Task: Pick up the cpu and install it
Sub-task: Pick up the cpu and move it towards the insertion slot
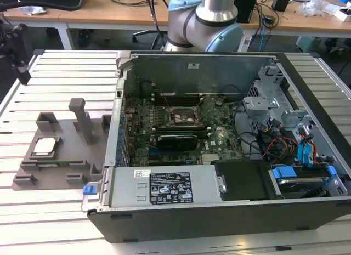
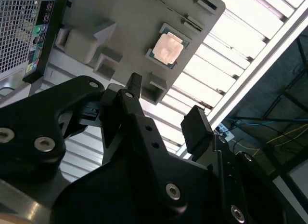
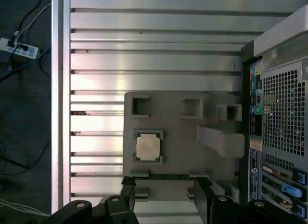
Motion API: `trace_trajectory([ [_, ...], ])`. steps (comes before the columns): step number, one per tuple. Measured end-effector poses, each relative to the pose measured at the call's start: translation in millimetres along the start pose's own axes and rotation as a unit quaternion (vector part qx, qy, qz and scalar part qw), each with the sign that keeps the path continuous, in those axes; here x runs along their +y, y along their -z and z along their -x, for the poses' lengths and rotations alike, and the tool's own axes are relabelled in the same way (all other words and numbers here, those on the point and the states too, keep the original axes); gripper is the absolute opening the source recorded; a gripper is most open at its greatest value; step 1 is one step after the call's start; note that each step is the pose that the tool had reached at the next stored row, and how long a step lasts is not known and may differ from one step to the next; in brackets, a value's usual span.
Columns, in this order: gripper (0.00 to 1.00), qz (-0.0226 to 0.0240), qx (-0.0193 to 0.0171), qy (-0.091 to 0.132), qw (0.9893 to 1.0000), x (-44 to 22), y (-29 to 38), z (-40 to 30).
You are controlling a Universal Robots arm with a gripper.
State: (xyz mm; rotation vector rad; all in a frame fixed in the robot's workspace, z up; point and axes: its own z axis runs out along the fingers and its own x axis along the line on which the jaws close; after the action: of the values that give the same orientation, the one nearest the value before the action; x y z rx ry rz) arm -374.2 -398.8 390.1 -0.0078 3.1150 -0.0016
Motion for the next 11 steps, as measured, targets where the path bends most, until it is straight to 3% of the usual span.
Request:
trace_trajectory([
  [11,0.61,0.0,0.0,0.0,1.0,0.0,-12.2,-0.3],
])
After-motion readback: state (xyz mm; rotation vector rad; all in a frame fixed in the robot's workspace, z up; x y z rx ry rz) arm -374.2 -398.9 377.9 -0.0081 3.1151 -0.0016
